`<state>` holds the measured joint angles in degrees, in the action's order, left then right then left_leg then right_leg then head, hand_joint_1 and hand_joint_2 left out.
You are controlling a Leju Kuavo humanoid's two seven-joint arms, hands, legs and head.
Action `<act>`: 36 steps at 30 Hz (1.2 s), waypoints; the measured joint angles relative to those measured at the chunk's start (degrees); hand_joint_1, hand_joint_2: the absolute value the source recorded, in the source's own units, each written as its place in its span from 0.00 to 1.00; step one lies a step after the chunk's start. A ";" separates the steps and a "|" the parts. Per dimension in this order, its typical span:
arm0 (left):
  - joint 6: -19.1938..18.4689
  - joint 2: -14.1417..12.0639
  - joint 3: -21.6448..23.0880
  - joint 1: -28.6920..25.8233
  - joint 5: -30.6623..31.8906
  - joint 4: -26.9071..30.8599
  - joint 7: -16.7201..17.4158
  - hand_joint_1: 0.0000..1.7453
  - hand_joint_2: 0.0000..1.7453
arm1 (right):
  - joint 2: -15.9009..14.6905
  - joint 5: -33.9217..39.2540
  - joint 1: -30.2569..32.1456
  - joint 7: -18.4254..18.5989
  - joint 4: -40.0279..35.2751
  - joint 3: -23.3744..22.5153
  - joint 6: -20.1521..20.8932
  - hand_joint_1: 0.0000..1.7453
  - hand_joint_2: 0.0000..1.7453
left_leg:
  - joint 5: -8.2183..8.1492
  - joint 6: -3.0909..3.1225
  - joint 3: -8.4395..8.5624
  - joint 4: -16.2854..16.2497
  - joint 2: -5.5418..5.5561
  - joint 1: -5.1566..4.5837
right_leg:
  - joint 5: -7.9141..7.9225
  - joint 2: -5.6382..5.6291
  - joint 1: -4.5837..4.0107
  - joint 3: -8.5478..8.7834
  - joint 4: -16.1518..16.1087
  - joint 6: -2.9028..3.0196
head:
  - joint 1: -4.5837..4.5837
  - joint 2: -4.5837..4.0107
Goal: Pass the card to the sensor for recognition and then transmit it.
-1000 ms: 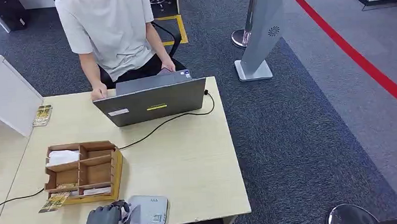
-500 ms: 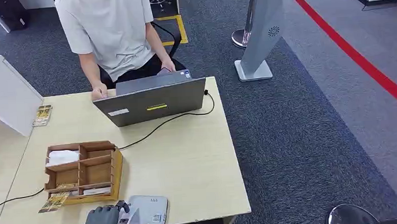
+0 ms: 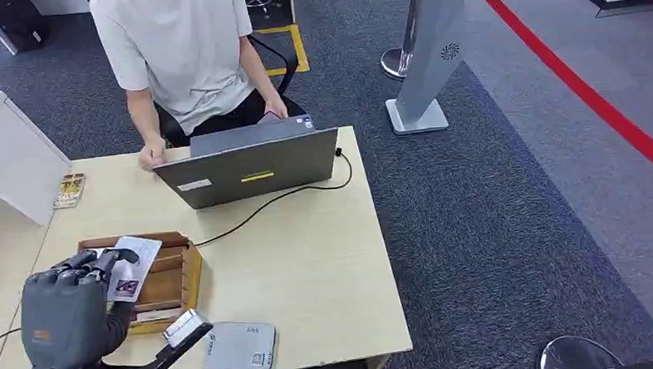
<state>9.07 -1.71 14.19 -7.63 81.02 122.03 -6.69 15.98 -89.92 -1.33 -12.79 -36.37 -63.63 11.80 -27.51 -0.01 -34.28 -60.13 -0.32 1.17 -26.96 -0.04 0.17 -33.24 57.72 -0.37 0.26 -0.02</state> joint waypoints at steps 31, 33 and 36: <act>-2.71 -14.69 -7.78 24.11 7.69 -13.62 17.72 1.00 1.00 | -1.51 0.00 -1.09 0.81 7.89 4.24 -4.28 0.00 1.00 | 0.29 -0.22 -0.04 0.00 0.04 0.04 | 0.14 0.07 0.00 -0.17 0.25 0.23 | -0.09 -0.02; -3.98 -14.75 -9.20 25.54 7.69 -15.20 16.85 1.00 1.00 | -1.68 0.00 -1.10 0.92 8.41 4.24 -4.74 0.00 1.00 | 0.31 -0.21 -0.04 0.00 0.02 0.02 | 0.18 0.06 -0.01 -0.19 0.26 0.28 | -0.11 0.00; -4.96 -14.86 -9.92 26.74 7.69 -16.61 16.59 1.00 1.00 | -1.97 0.00 -0.88 1.53 8.74 4.24 -5.05 0.00 1.00 | 0.31 -0.20 -0.05 0.00 0.03 0.01 | 0.18 0.05 0.00 -0.19 0.25 0.28 | -0.09 0.00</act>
<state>4.11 -16.57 4.26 19.11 88.72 105.42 9.90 14.01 -89.92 -2.21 -11.26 -27.63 -59.39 6.75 -27.20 -0.21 -34.33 -60.13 -0.29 1.18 -26.77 0.01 0.17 -33.43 57.97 -0.10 0.18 -0.02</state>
